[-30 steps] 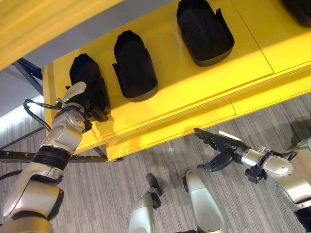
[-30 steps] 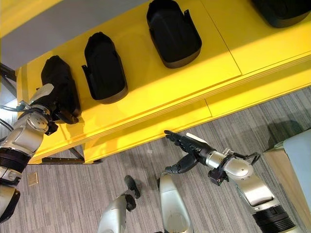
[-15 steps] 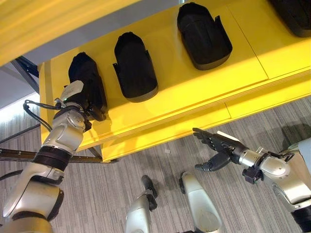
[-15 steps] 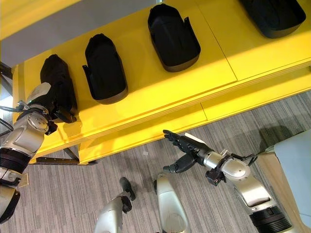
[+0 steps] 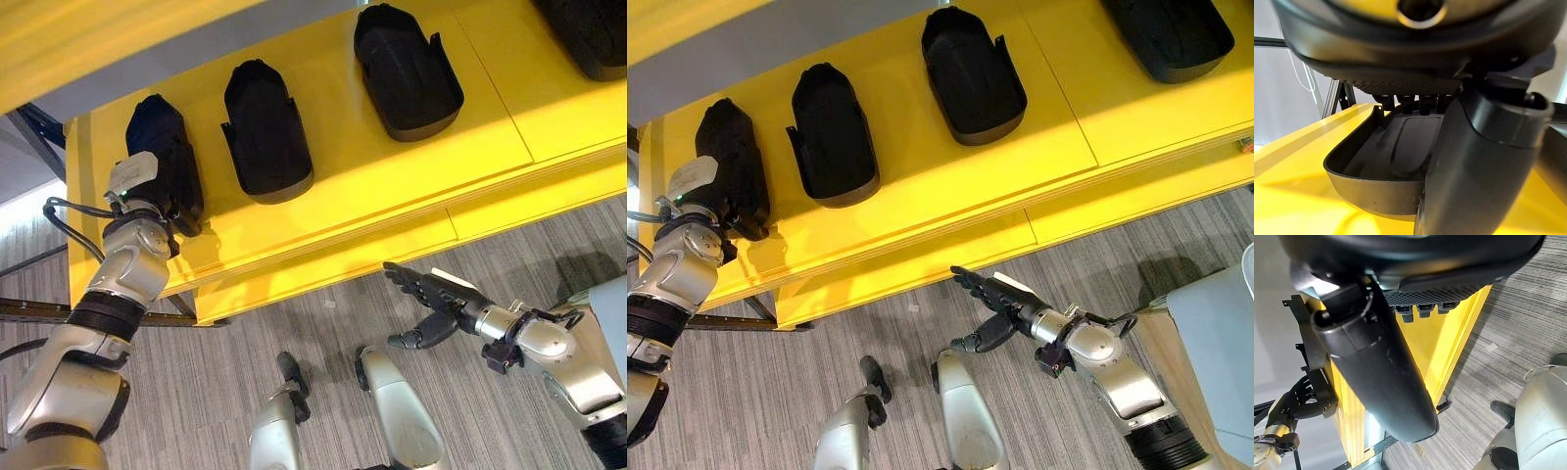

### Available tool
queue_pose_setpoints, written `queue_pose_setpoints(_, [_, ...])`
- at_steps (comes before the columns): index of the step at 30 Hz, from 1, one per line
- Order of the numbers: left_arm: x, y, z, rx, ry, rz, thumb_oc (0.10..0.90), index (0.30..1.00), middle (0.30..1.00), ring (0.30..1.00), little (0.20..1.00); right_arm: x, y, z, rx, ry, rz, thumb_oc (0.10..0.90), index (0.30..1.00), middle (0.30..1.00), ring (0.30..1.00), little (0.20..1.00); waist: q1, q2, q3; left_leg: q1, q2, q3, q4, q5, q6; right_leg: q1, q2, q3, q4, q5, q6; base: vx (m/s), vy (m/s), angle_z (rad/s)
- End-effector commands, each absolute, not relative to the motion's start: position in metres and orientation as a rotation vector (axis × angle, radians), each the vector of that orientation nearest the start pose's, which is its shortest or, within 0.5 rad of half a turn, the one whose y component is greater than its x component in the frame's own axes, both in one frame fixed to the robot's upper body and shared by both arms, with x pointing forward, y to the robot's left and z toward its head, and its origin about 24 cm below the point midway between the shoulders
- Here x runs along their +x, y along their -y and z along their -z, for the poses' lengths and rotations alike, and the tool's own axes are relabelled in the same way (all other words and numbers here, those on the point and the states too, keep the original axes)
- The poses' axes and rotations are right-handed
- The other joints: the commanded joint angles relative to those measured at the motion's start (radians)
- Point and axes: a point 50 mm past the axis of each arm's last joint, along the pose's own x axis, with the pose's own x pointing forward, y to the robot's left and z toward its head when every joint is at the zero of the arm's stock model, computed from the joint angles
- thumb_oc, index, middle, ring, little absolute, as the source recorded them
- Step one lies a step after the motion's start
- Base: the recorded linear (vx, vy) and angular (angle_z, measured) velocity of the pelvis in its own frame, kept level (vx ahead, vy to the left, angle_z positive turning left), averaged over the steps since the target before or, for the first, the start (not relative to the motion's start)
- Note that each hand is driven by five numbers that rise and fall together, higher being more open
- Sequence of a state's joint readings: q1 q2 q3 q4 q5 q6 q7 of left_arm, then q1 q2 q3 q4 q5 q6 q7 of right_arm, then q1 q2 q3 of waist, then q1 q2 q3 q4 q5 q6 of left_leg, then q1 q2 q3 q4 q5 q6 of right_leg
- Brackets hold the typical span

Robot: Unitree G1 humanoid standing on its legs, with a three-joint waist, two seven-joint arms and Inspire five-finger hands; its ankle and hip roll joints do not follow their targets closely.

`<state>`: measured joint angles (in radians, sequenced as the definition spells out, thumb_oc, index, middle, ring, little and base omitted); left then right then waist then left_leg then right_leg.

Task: Move parts from the plastic box to the shelf.

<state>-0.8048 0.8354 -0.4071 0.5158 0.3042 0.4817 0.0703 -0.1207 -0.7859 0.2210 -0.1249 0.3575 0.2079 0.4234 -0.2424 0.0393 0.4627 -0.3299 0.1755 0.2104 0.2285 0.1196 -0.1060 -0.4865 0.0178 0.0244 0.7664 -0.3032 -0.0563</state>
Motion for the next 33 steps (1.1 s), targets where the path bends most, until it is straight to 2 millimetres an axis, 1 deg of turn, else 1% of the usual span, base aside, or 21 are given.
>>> queue_pose_setpoints(1, [0.356, -0.328, -0.228, 1.378, -0.179, -0.71, 0.9, 1.0, 1.0, 1.0, 1.0, 0.266, 0.172, -0.13, -0.341, 0.084, -0.726, 0.9, 1.0, 1.0, 1.0, 1.0, -0.013, -0.046, -0.025, 0.028, 0.002, -0.015, 0.096, -0.134, 0.043, 0.054, -0.08, -0.065, -0.083, 0.025, 0.05, 0.0, 0.0, 0.0])
queue_pose_setpoints(18, [0.358, -0.325, -0.233, 1.424, -0.162, -0.702, 0.9, 1.0, 1.0, 1.0, 1.0, 0.267, 0.168, -0.133, -0.325, 0.099, -0.72, 0.9, 1.0, 1.0, 1.0, 1.0, -0.009, -0.054, -0.018, 0.024, 0.003, -0.018, 0.098, -0.143, 0.048, 0.056, -0.078, -0.065, -0.09, 0.033, 0.052, 0.0, 0.0, 0.0])
queue_pose_setpoints(20, [0.36, -0.321, -0.233, 1.404, -0.111, -0.66, 0.9, 1.0, 1.0, 1.0, 1.0, 0.267, 0.167, -0.132, -0.32, 0.101, -0.715, 0.9, 1.0, 1.0, 1.0, 1.0, -0.005, -0.055, -0.014, 0.021, 0.004, -0.02, 0.102, -0.142, 0.049, 0.057, -0.078, -0.067, -0.09, 0.033, 0.051, -0.02, -0.031, -0.01])
queue_pose_setpoints(23, [0.36, -0.312, -0.236, 1.388, -0.062, -0.656, 0.9, 1.0, 1.0, 1.0, 1.0, 0.266, 0.169, -0.131, -0.315, 0.1, -0.709, 0.9, 1.0, 1.0, 1.0, 1.0, 0.0, -0.055, -0.012, 0.023, 0.001, -0.021, 0.1, -0.147, 0.051, 0.058, -0.078, -0.07, -0.089, 0.032, 0.051, 0.0, 0.0, 0.0])
queue_pose_setpoints(26, [0.357, -0.307, -0.239, 1.35, 0.041, -0.665, 0.9, 1.0, 1.0, 1.0, 1.0, 0.265, 0.168, -0.128, -0.304, 0.104, -0.695, 0.9, 1.0, 1.0, 1.0, 1.0, 0.009, -0.058, -0.011, 0.021, -0.001, -0.027, 0.098, -0.148, 0.053, 0.06, -0.077, -0.072, -0.094, 0.033, 0.05, 0.0, -0.045, -0.01])
queue_pose_setpoints(28, [0.354, -0.304, -0.242, 1.359, 0.064, -0.637, 0.9, 1.0, 1.0, 1.0, 1.0, 0.263, 0.17, -0.128, -0.298, 0.108, -0.69, 0.9, 1.0, 1.0, 1.0, 1.0, 0.014, -0.06, -0.01, 0.017, -0.001, -0.032, 0.099, -0.149, 0.054, 0.06, -0.075, -0.073, -0.095, 0.032, 0.049, -0.01, -0.049, -0.01])
queue_pose_setpoints(30, [0.35, -0.294, -0.242, 1.377, 0.11, -0.592, 0.9, 1.0, 1.0, 1.0, 1.0, 0.262, 0.169, -0.127, -0.289, 0.114, -0.679, 0.9, 1.0, 1.0, 1.0, 1.0, 0.024, -0.062, -0.007, 0.012, -0.004, -0.038, 0.1, -0.148, 0.054, 0.061, -0.073, -0.076, -0.096, 0.032, 0.048, -0.01, -0.052, 0.09])
queue_pose_setpoints(33, [0.345, -0.287, -0.245, 1.415, 0.125, -0.537, 0.9, 1.0, 1.0, 1.0, 1.0, 0.261, 0.17, -0.127, -0.283, 0.121, -0.665, 0.9, 1.0, 1.0, 1.0, 1.0, 0.035, -0.062, 0.001, 0.007, -0.006, -0.045, 0.103, -0.151, 0.057, 0.062, -0.072, -0.08, -0.096, 0.031, 0.047, -0.02, -0.043, 0.04])
